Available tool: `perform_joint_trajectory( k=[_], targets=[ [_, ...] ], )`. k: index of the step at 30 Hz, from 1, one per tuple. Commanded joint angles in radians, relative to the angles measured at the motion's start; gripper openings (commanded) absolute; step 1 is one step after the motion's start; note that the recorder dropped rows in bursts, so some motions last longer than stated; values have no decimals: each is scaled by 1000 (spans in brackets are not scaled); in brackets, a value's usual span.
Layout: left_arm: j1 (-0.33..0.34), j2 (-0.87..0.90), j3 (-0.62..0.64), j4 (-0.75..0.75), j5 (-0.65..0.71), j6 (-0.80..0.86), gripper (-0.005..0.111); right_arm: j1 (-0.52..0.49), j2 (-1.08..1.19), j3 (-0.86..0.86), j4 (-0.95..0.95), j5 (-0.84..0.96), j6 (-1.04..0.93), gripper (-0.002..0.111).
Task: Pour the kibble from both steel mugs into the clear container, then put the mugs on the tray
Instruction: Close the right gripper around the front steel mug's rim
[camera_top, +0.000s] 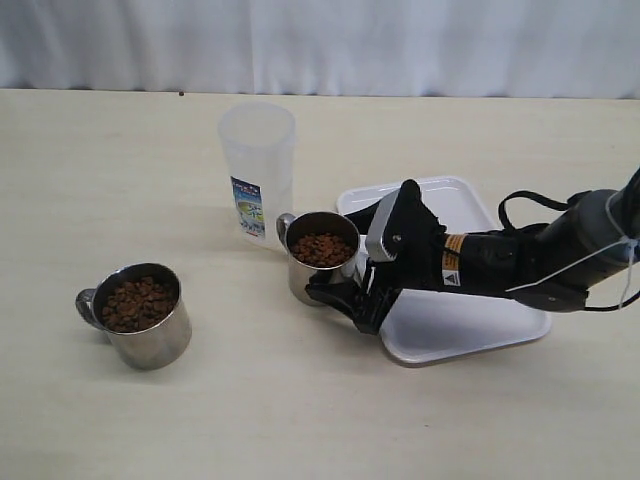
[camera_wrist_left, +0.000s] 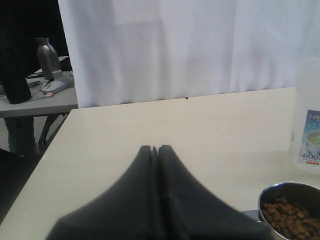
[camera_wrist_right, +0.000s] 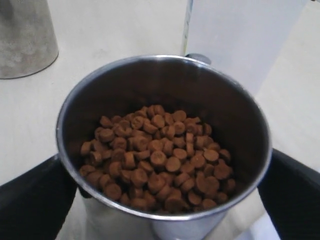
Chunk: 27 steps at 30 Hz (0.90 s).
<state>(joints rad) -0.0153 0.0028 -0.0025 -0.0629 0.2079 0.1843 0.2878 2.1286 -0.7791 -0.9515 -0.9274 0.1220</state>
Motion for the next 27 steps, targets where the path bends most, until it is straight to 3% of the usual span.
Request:
perform_joint_trajectory(
  k=[1,27],
  targets=[
    [-8,-3,2,0,-12,-2,0,-5,2,-6,-14,-17,5,76],
    [-8,-3,2,0,-12,-2,0,-5,79,-56,54,-109,6,75]
  ],
)
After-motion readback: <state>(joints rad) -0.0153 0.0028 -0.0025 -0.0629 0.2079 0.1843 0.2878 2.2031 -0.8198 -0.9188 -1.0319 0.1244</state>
